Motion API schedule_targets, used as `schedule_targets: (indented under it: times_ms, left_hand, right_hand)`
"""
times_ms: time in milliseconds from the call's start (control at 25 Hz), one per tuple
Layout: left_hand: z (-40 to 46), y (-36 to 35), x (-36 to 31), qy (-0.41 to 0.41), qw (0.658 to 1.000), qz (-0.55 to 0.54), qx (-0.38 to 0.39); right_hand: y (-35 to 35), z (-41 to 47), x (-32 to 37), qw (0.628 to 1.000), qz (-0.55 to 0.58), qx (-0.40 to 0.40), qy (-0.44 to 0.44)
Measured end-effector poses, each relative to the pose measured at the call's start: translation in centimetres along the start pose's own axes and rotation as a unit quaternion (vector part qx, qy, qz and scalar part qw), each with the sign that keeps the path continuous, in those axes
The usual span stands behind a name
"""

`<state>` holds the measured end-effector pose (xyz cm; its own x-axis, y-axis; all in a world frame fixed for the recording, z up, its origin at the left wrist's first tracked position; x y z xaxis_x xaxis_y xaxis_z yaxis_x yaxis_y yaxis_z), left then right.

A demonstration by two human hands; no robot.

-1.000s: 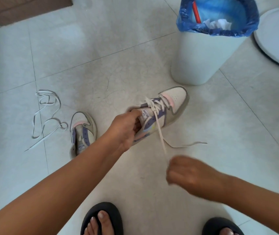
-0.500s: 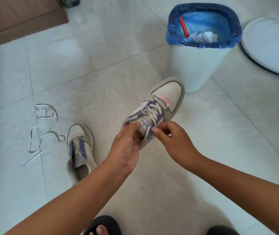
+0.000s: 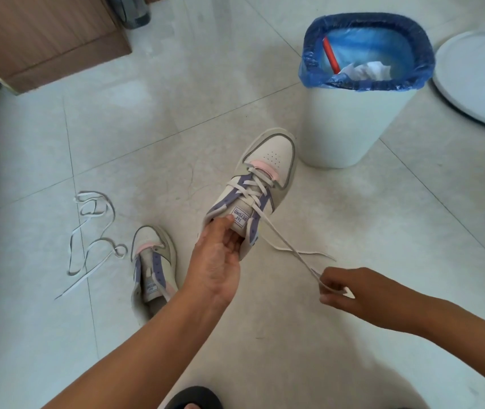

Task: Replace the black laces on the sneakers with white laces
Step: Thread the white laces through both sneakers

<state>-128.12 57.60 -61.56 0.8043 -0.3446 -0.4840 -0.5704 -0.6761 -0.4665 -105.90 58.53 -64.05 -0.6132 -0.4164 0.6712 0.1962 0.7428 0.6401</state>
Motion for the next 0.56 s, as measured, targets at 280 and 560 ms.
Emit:
schedule_targets:
  times_ms: [280,560]
  left_hand:
    - [-1.7,-0.5,2.4,0.004,0.998,0.032,0.045]
    - [-0.4,2.3,6.6,0.151,0.974,-0.111,-0.125]
  right_hand:
    - [2.0,5.0,4.3,0.893,0.285,-0.348,-0.011]
    - [-2.0,7.9,2.0,0.953,0.243,-0.166,-0.069]
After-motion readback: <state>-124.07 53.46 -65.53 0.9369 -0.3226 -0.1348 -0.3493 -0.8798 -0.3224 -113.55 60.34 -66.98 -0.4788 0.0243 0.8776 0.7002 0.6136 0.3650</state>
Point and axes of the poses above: each hand's wrist, its own z-axis towards the middle knuckle, its own y-axis out of the back of the hand, x = y × z, the point moved 2 cm from there along z, towards the middle knuckle, and after that the axes turned 11 degrees about y, right-handed, at the moved point
